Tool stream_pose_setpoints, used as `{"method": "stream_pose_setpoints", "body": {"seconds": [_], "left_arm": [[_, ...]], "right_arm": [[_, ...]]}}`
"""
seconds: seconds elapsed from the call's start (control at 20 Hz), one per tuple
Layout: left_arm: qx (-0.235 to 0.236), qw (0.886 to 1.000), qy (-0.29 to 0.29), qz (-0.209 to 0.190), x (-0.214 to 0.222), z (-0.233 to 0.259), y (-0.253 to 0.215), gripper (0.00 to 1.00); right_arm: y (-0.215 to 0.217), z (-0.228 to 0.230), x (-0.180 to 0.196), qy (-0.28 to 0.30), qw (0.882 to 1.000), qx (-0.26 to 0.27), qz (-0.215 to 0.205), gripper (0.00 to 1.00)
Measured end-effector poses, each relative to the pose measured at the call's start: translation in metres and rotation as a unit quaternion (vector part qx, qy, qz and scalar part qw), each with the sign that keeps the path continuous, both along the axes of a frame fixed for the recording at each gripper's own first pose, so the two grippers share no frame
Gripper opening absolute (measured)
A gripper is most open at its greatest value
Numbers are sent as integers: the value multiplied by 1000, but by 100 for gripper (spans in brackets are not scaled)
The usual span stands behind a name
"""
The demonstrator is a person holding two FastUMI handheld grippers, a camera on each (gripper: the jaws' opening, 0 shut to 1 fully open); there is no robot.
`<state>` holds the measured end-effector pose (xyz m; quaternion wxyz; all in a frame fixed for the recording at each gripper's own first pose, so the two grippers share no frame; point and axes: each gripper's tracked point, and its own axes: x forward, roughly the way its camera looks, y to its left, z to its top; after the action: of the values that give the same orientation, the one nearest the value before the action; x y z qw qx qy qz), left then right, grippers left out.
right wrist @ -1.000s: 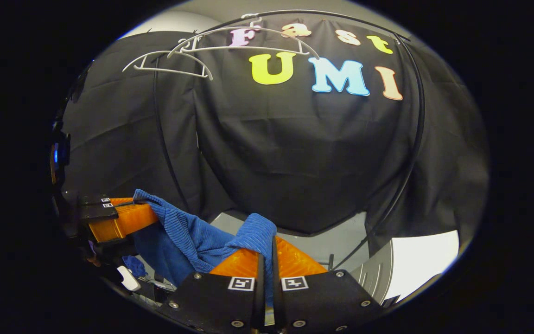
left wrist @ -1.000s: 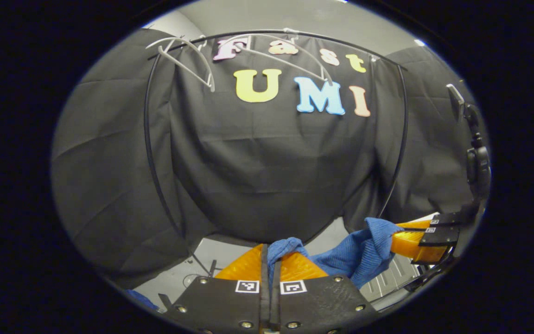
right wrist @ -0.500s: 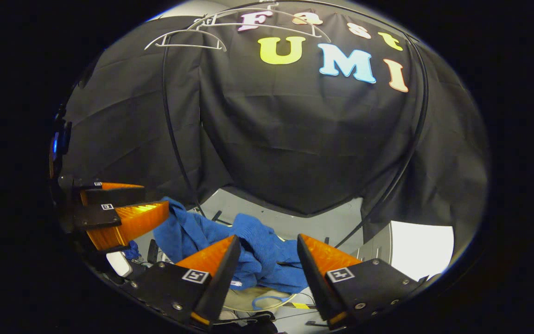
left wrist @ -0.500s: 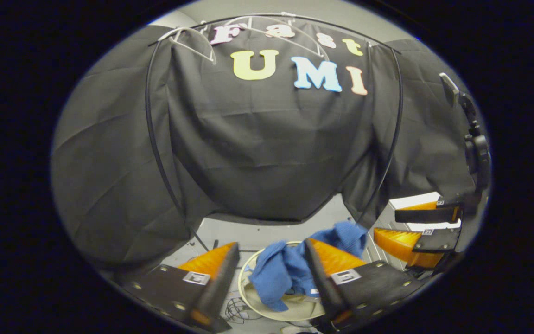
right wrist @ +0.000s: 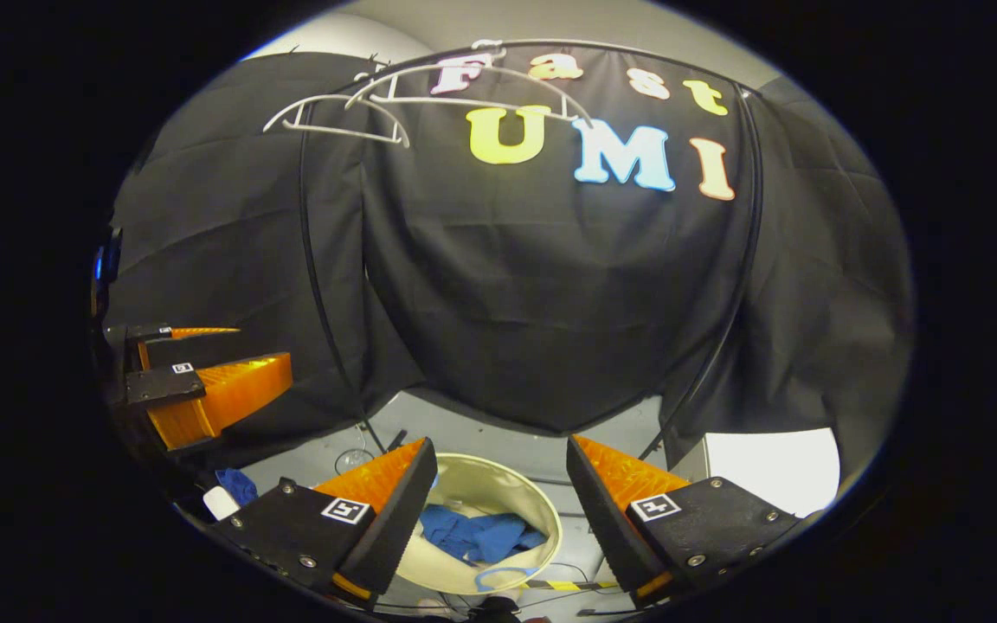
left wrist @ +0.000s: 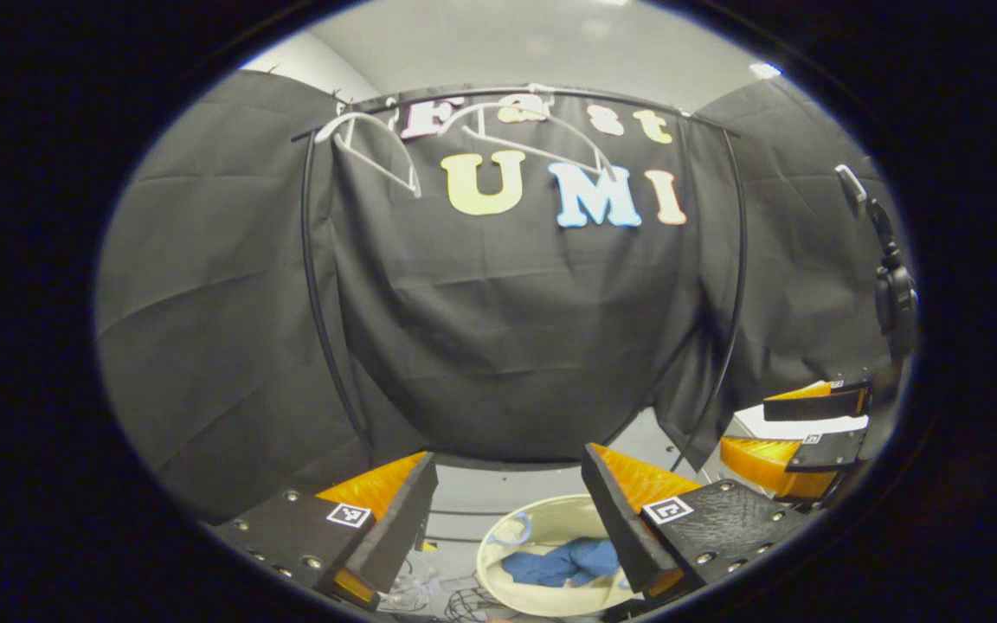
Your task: Grasp the clothes on the hanger with both hands and then place them into the laundry hamper below.
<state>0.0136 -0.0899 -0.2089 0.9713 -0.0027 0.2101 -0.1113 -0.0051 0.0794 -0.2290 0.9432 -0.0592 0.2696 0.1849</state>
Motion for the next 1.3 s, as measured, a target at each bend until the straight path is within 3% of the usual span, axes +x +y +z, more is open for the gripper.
{"method": "stream_pose_setpoints", "body": {"seconds": [0.3,0.6,0.9,1.3], "left_arm": [[-13,994,-103,15,2,104,23,97],[-20,985,-164,41,-12,178,71,100],[-20,976,-202,80,-27,224,105,96],[-22,967,-232,105,-37,248,122,98]], "right_arm": [[-12,108,10,-105,993,45,-30,93],[-55,194,9,-208,974,49,-82,93],[-90,233,4,-266,954,55,-124,93],[-87,245,-11,-275,951,71,-125,93]]}}
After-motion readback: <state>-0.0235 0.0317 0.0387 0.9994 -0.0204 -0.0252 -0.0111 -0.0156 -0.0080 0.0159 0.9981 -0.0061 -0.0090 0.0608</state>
